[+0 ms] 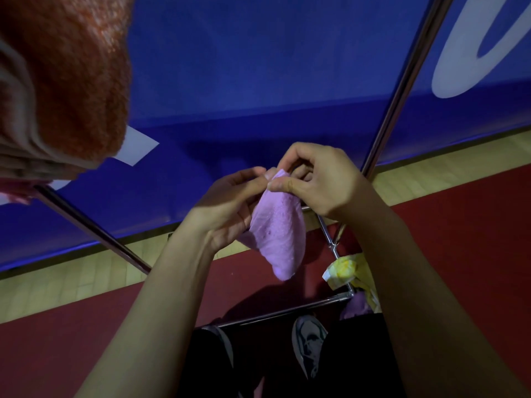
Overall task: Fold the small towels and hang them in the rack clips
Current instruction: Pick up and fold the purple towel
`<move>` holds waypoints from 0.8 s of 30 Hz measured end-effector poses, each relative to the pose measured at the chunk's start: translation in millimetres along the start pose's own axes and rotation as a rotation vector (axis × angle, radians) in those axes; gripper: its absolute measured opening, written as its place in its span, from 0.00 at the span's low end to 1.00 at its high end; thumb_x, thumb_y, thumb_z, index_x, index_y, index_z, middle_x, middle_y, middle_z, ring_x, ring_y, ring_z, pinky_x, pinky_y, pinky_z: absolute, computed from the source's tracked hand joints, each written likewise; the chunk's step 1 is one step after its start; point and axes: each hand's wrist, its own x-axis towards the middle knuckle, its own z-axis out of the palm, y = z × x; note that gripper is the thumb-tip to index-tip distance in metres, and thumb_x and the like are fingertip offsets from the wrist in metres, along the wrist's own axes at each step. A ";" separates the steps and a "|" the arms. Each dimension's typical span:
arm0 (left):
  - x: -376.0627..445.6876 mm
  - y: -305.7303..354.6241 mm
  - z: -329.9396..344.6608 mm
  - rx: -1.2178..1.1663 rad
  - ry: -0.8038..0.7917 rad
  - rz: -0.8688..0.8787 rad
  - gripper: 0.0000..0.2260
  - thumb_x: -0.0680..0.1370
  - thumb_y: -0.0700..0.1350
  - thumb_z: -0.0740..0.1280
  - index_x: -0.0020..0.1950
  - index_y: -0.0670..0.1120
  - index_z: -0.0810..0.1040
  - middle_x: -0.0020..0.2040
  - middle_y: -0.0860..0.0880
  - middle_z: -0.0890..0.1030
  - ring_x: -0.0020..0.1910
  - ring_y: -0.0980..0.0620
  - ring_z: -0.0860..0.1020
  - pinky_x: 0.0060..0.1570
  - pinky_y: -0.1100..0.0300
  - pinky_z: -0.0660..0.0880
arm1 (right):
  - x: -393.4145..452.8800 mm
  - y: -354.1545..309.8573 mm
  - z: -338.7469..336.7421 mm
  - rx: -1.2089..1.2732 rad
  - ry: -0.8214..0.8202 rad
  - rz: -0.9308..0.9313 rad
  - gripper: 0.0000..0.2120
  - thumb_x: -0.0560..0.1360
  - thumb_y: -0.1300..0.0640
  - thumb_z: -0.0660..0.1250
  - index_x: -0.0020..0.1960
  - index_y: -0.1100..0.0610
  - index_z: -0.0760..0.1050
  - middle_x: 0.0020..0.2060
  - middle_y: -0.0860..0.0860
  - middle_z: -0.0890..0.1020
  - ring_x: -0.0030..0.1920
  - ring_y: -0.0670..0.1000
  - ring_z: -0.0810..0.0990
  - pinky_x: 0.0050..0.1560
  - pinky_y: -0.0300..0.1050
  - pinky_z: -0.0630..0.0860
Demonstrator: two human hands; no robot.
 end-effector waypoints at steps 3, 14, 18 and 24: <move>-0.2 1.4 0.8 0.011 -0.031 -0.035 0.11 0.80 0.41 0.72 0.61 0.41 0.76 0.54 0.41 0.81 0.47 0.50 0.82 0.47 0.61 0.82 | 0.3 0.3 2.9 -0.033 0.015 -0.011 0.11 0.71 0.53 0.79 0.44 0.56 0.79 0.30 0.40 0.82 0.29 0.39 0.78 0.33 0.29 0.70; -4.2 2.0 6.8 -0.065 0.148 0.050 0.11 0.79 0.31 0.71 0.57 0.41 0.75 0.38 0.46 0.84 0.34 0.55 0.83 0.37 0.65 0.80 | 3.8 1.4 7.9 -0.155 0.040 0.019 0.11 0.71 0.48 0.79 0.45 0.53 0.81 0.34 0.44 0.85 0.36 0.35 0.82 0.36 0.26 0.72; -2.2 0.1 4.2 -0.022 0.180 0.124 0.10 0.80 0.31 0.69 0.60 0.39 0.76 0.37 0.47 0.84 0.35 0.55 0.83 0.42 0.65 0.81 | 3.9 0.2 10.1 -0.133 0.033 0.001 0.10 0.72 0.51 0.79 0.45 0.55 0.80 0.36 0.43 0.85 0.38 0.34 0.82 0.37 0.26 0.72; -1.6 4.9 2.7 0.060 0.177 0.184 0.09 0.81 0.30 0.66 0.55 0.42 0.78 0.38 0.48 0.84 0.39 0.54 0.83 0.45 0.64 0.81 | 3.6 -1.6 10.6 -0.139 0.042 -0.019 0.10 0.72 0.52 0.79 0.44 0.56 0.80 0.34 0.42 0.83 0.37 0.35 0.81 0.37 0.26 0.72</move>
